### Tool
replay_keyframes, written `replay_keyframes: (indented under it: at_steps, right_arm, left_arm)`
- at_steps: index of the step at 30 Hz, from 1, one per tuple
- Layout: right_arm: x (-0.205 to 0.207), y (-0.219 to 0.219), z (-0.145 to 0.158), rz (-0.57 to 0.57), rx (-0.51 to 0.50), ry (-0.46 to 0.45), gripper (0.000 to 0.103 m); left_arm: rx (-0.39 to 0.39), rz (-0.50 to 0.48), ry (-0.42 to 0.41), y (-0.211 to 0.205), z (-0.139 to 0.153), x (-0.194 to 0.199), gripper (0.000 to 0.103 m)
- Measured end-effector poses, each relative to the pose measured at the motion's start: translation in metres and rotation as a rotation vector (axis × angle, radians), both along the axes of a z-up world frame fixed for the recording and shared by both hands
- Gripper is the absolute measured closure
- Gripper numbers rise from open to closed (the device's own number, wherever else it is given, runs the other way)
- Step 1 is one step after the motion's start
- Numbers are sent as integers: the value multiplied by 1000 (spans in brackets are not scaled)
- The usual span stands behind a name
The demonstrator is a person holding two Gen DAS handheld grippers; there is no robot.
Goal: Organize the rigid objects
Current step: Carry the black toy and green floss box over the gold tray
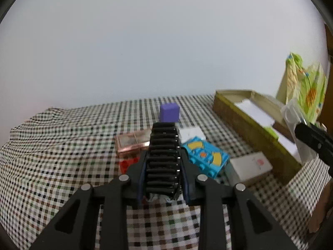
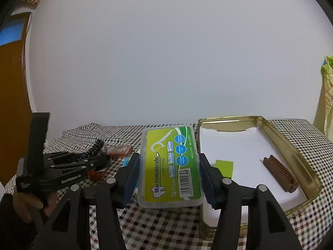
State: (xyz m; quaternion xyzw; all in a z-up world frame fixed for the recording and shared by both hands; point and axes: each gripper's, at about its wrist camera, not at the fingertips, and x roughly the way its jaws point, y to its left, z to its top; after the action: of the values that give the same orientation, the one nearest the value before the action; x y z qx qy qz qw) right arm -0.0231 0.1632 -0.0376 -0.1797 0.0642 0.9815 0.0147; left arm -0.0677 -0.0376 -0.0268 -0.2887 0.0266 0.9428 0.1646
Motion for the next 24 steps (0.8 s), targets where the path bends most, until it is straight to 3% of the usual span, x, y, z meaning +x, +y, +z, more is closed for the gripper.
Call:
replay_keyframes:
  at_steps: [11, 17, 24]
  right_arm:
    - [1, 35, 10, -64, -22, 58, 46]
    - [1, 54, 11, -123, 57, 72, 46]
    - [-7, 93, 9, -192, 52, 37, 46]
  left_arm:
    - [93, 31, 49, 33, 11, 17, 76]
    - [102, 1, 55, 64, 14, 19, 76]
    - [98, -38, 80, 102, 20, 23, 76]
